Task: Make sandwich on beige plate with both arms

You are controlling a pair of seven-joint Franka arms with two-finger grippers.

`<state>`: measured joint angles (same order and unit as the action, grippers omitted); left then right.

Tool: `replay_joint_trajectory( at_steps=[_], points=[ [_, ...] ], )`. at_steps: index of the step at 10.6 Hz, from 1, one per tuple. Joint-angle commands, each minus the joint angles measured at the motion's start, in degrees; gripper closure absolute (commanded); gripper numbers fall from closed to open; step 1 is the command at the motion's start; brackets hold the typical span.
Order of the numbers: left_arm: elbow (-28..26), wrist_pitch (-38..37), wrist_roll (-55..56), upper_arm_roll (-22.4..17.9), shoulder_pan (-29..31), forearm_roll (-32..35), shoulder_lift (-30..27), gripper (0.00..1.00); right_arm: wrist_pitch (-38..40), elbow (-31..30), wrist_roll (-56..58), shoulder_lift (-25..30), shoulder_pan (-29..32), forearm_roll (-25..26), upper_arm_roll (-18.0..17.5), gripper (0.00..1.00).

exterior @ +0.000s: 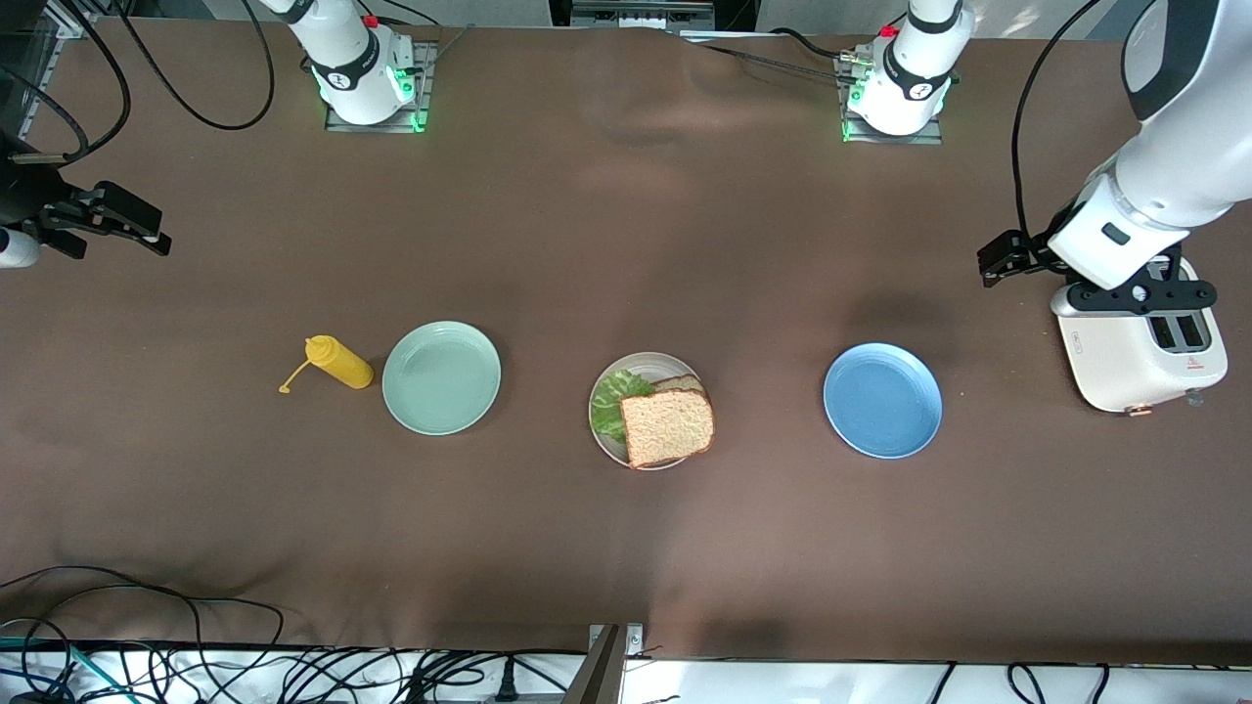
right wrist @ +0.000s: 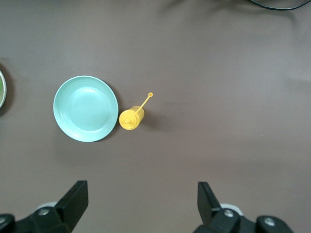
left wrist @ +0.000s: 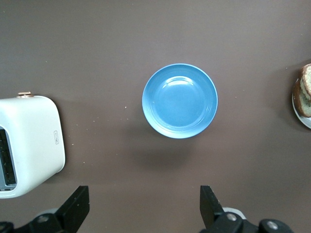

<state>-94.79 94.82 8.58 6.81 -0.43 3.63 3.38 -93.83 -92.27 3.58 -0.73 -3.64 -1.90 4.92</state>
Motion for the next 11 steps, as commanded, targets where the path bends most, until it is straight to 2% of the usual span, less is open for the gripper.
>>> replay_joint_trajectory(
  at_steps=[1,5,11],
  points=[
    [3.4,-3.1,-1.1,0.0,0.0,-1.4,-0.5,0.00,1.0,0.6,0.4,0.5,0.0,0.4,-0.2,0.00],
    [9.5,-10.9,-0.9,0.1,-0.5,-1.4,0.0,0.00,0.9,0.6,0.4,0.5,0.0,0.5,-0.2,0.00],
    [8.8,-10.4,-1.5,0.0,0.2,-2.1,1.3,0.00,0.9,0.6,0.3,0.3,-0.1,0.5,-0.3,0.00]
  ],
)
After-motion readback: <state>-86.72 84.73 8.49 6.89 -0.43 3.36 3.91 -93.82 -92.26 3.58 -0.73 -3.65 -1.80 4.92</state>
